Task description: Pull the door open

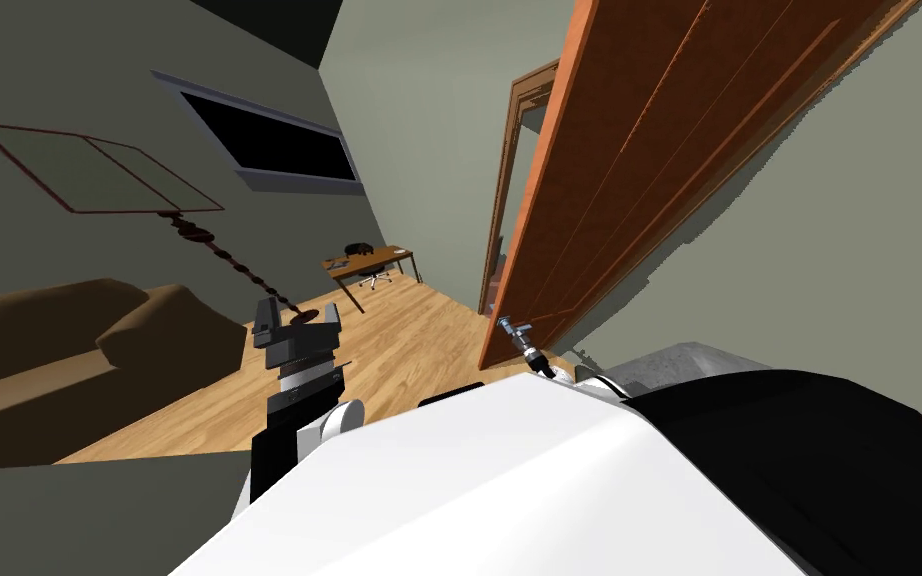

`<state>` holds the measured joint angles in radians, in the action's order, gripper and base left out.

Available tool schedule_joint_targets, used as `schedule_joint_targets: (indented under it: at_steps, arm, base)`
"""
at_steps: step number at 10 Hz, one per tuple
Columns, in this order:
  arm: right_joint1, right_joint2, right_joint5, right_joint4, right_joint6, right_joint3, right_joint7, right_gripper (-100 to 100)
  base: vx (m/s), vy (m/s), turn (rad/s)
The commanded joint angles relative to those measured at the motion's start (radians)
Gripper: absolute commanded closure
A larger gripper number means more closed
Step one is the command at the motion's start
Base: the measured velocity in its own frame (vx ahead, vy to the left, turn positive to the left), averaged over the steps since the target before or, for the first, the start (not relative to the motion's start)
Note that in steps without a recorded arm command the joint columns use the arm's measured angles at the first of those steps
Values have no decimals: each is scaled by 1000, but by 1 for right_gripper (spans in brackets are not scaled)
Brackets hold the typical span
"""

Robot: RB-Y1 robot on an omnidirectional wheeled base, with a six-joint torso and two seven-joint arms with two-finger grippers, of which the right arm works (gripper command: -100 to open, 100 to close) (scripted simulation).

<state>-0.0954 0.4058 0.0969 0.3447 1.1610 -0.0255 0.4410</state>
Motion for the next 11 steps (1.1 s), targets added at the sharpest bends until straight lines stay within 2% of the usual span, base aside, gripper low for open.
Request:
schedule_joint_targets:
  at_steps: [1,2,4,5,7,8,9,10,11]
  arm:
    - [1,8,4,-27,32,5,9,100]
    - [11,17,7,-30,48,9,18,100]
    - [11,17,7,-30,48,9,18,100]
    - [23,28,11,-34,69,14,30,100]
    - [33,36,15,-37,86,18,39,100]
    - [33,36,15,-26,86,18,39,100]
    - [33,36,15,-37,86,18,39,100]
    - [42,30,18,-19,77,22,38,100]
    - [52,34,19,-29,96,21,41,100]
  base:
    - [-137,-88,125]
    - [-164,-82,157]
    - [-92,-17,16]
    - [-89,-24,106]
    - [-157,-78,116]
    - [-114,-41,36]
    - [-31,2,-14]
    - [-11,5,-5]
    - [-94,-50,173]
